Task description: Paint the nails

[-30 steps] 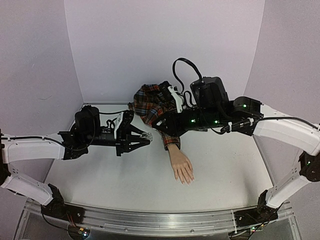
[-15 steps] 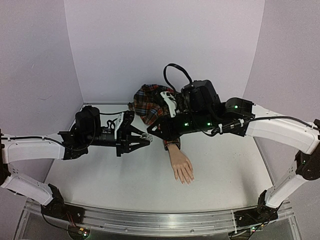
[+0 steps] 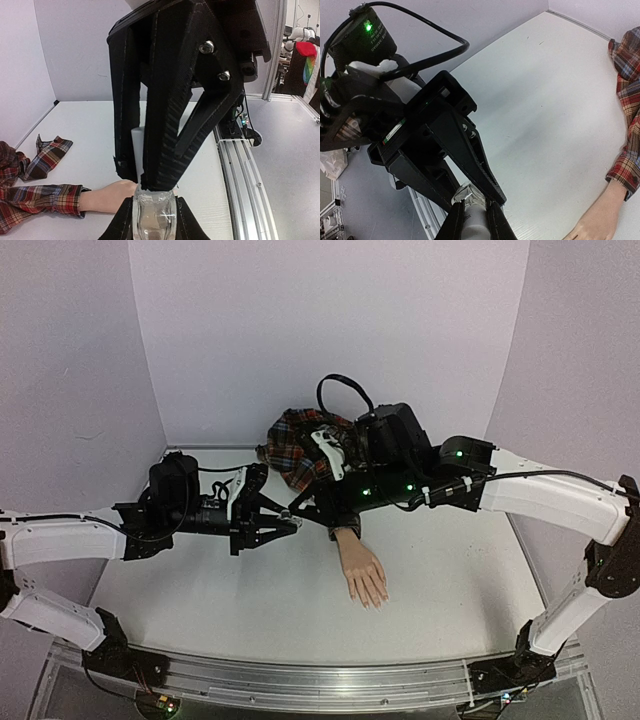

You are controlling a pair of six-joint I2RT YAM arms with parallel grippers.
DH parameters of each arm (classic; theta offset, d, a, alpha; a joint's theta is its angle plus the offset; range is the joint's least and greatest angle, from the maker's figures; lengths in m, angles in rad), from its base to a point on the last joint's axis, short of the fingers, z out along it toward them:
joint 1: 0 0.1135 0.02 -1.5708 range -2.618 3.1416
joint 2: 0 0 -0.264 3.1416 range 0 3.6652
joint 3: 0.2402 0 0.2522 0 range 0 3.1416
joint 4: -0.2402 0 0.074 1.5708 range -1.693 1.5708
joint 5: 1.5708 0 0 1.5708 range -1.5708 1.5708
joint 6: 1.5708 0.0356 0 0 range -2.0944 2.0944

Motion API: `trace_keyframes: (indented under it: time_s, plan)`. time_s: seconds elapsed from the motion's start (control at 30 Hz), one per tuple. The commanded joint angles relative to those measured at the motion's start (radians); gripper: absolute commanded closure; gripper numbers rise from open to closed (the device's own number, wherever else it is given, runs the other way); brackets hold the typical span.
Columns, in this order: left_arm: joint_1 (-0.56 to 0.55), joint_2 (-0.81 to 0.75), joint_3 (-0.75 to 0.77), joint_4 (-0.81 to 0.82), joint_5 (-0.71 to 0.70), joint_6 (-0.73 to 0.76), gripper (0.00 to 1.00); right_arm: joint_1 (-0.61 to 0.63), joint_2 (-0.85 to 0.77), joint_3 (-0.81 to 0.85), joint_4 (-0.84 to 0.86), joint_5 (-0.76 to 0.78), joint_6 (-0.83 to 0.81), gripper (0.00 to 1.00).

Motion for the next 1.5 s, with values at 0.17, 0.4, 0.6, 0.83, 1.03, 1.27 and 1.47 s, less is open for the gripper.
trace_keyframes:
  time_s: [0.17, 0.4, 0.6, 0.83, 1.03, 1.27, 1.47]
  plan:
    - [-0.031, -0.083, 0.021, 0.131, -0.34, -0.043, 1.0, 0.02, 0.139, 0.071, 0.01, -0.167, -0.003, 1.0]
    - [-0.104, 0.013, 0.006, 0.372, -0.725, 0.024, 1.0, 0.023, 0.309, 0.226, -0.042, 0.173, 0.378, 1.0]
    - [-0.113, 0.141, 0.036, 0.495, -0.78, 0.066, 1.0, 0.061, 0.456, 0.465, -0.229, 0.367, 0.543, 1.0]
    - [-0.116, 0.104, 0.018, 0.396, -0.742, 0.032, 1.0, 0.058, 0.431, 0.483, -0.247, 0.381, 0.493, 0.82]
    - [-0.116, 0.048, -0.016, 0.264, -0.729, -0.069, 1.0, 0.029, 0.317, 0.415, -0.242, 0.369, 0.421, 0.41]
    - [-0.092, -0.048, -0.045, 0.116, -0.565, -0.145, 1.0, -0.011, 0.058, 0.191, -0.21, 0.221, 0.181, 0.15]
    - [-0.006, -0.035, 0.024, 0.066, -0.044, -0.301, 1.0, -0.038, -0.153, -0.014, -0.103, -0.084, -0.141, 0.19]
